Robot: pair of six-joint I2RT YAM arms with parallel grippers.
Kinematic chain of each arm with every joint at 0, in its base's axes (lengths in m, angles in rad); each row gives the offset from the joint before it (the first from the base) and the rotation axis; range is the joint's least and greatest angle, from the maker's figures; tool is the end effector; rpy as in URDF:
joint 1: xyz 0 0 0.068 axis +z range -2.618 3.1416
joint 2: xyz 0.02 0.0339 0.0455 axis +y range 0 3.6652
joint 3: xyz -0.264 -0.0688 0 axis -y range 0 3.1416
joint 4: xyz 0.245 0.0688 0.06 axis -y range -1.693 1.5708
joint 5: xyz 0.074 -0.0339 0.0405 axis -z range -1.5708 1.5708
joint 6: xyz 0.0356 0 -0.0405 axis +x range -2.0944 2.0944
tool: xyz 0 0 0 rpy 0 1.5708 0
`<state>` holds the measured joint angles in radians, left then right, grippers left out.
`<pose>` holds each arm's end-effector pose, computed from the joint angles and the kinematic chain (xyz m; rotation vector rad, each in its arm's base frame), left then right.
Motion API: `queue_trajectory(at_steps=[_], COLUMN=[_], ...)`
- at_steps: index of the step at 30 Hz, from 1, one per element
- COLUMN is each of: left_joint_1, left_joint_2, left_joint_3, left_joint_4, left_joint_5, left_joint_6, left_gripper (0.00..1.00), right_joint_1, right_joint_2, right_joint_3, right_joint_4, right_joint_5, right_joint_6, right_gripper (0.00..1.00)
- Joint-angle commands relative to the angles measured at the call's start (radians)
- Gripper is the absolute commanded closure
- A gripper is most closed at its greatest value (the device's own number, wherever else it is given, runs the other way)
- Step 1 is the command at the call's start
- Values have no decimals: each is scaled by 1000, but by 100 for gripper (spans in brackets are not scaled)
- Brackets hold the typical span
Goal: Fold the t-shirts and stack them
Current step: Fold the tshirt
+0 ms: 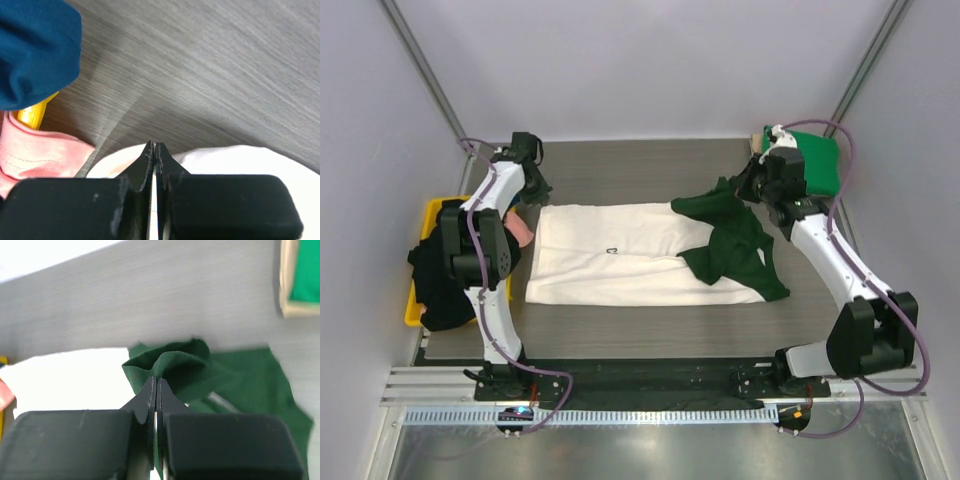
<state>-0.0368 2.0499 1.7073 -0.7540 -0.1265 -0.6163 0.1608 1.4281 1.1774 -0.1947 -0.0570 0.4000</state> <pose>0.4424 -0.0118 0.2247 -0.7968 2.5304 -0.0465 0.3289 0.0554 0.3250 0.2069 2.0294 0.4119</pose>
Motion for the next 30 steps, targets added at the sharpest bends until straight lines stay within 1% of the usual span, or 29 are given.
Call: queue_trajectory(at_steps=[1,2,4,5,7,15,22,27,29,30], left_joint_1=[6,6,9,12,17,23,23,23,23,23], left_joint_2=[-46,-50,-60,-65,-85,-138,-192,-229,-255,-261], left_joint_3=[-43,-47,-63,-77,-95,-178,-228,-274,-307,-319], left_joint_4=[41,44,53,54,64,81,94,94,99,107], left_joint_5=[8,8,10,11,11,-1,-12,-28,-39,-44], left_joint_6=[27,29,33,32,32,41,53,63,61,59], left_gripper=[100,100,100,100,100,100,100,100,100,100], right_joint_1=[3,5,3,3,3,3,3,3,3,3], right_joint_2=[-128,-190,-247,-300,-349,-593,-731,-779,-802,-810], right_joint_3=[-123,-148,-211,-229,-274,-444,-542,-582,-585,-587], right_joint_4=[15,11,-6,-15,-48,-140,-215,-261,-288,-304], right_joint_5=[20,25,42,49,97,197,282,324,347,388], right_joint_6=[13,11,0,-3,0,60,118,154,213,236], right_gripper=[99,99,99,99,99,99,99,99,99,99])
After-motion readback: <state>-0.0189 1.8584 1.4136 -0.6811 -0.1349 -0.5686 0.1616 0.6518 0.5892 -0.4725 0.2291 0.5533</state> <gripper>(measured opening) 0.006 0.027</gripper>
